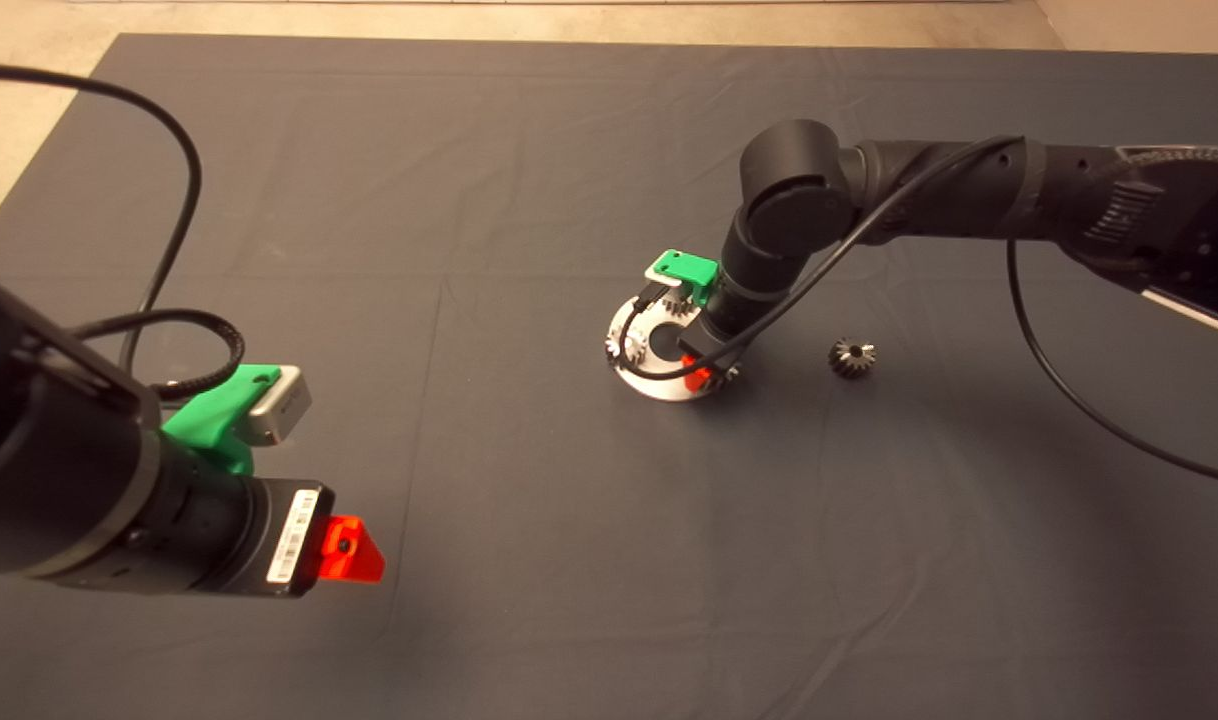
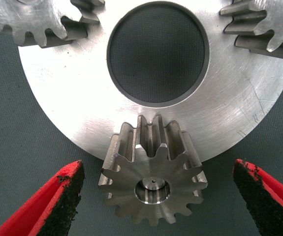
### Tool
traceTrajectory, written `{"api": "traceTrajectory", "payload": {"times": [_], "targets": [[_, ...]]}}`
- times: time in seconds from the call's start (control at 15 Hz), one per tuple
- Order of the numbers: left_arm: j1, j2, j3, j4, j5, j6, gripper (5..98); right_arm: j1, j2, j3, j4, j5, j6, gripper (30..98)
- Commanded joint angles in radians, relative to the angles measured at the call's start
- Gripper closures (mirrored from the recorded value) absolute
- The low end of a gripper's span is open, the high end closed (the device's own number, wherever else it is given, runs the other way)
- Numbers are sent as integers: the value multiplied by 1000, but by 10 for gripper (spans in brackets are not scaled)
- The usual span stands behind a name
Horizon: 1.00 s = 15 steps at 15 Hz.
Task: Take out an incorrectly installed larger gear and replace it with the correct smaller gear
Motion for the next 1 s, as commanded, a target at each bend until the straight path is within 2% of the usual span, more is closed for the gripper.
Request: {"api": "traceTrajectory", "payload": {"times": [0.0,0.33,0.53,0.93], "targets": [[-9,3,11,-17,86,-1,54,23,3,5,-20,-11,-2,481],[-9,3,11,-17,86,-1,54,21,5,8,-20,-25,-5,481],[-9,3,11,-17,86,-2,54,21,5,9,-20,-25,-5,530],[-9,3,11,-17,86,-1,54,18,5,11,-19,-36,-5,532]]}}
